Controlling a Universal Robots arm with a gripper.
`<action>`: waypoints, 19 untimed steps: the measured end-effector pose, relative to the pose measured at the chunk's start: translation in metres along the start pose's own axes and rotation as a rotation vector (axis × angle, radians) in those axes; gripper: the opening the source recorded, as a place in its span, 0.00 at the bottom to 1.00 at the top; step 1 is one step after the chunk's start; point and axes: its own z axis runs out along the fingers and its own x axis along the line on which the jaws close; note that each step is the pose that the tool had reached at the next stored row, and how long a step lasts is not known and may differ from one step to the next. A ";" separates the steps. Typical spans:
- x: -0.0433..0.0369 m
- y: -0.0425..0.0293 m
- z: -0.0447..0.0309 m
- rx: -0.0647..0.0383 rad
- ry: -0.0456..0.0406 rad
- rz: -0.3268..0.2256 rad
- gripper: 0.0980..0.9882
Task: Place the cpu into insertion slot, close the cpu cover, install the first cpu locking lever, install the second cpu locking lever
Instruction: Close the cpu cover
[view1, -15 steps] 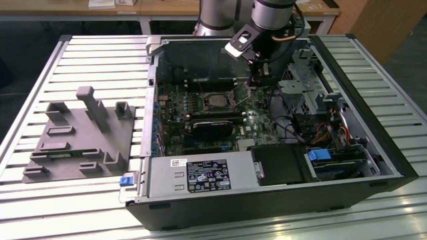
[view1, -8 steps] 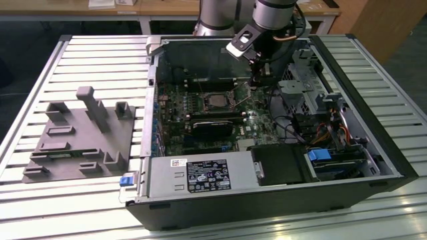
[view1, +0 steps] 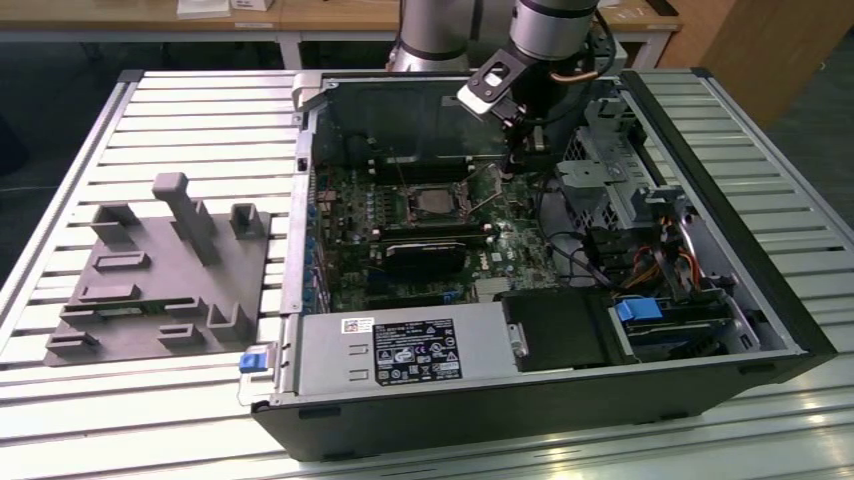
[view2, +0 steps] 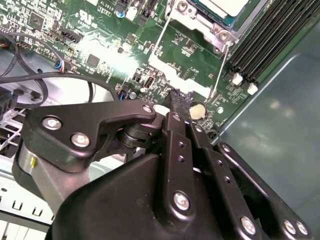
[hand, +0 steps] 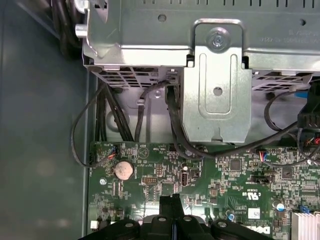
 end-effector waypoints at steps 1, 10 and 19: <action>0.0002 0.0005 0.0003 0.000 -0.0006 0.001 0.01; 0.0012 0.0028 0.0061 0.002 -0.0007 0.004 0.01; 0.0014 0.0011 0.0105 0.004 -0.0009 0.004 0.01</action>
